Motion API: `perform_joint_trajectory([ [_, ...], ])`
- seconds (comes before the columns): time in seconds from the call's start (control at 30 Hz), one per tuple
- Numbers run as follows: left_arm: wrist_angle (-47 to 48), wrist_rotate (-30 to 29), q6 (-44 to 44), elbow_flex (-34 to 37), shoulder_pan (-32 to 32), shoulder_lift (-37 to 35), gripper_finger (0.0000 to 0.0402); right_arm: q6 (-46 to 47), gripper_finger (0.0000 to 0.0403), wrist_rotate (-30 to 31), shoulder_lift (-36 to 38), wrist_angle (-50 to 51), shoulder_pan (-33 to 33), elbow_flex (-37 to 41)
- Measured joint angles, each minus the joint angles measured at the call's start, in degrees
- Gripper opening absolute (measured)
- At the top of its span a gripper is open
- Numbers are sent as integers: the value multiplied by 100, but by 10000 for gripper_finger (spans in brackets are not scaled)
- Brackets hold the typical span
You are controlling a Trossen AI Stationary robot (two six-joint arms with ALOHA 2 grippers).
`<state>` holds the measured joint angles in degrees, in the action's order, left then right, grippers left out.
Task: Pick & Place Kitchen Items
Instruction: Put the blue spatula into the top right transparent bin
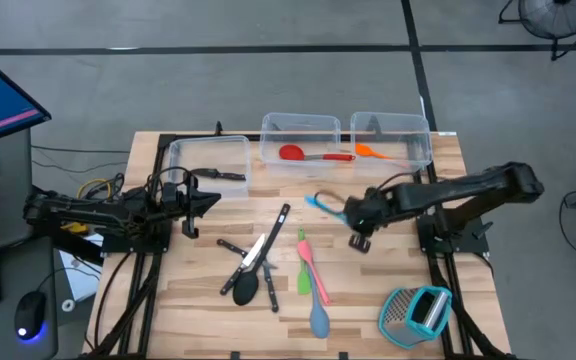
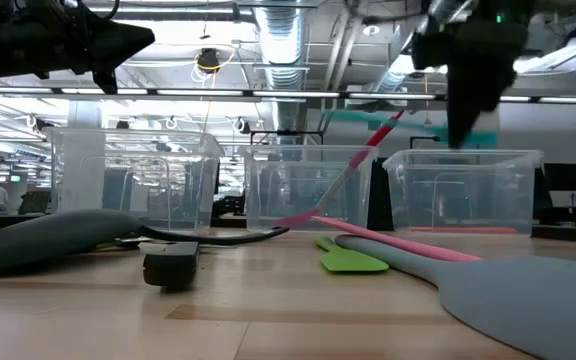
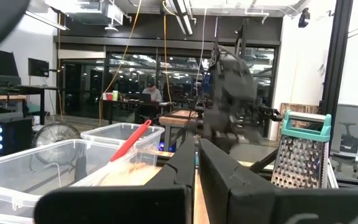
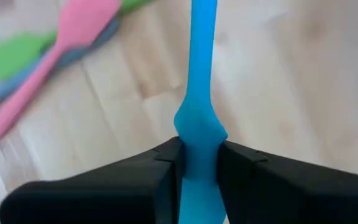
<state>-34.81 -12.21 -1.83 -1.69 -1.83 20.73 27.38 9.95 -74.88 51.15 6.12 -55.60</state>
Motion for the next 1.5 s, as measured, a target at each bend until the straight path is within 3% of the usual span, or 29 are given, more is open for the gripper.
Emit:
perform_joint_trajectory([
  [0.23,2,0,2,0,0,2,2,-425,60,914,1132,412,-834,-639],
  [0.5,0,0,2,0,0,2,2,-1241,59,1721,1404,905,-2385,-1235],
  [0.7,0,0,2,0,0,0,2,-1883,59,1706,1035,1253,-3555,-1247],
  [0.9,2,0,4,0,0,0,2,-2691,59,1714,544,1793,-4305,-1245],
  [1.13,6,0,26,0,0,2,2,-3612,59,1974,95,2273,-4722,-1245],
  [1.5,26,0,26,-2,0,107,2,-4256,56,2163,-774,2450,-5121,-1245],
])
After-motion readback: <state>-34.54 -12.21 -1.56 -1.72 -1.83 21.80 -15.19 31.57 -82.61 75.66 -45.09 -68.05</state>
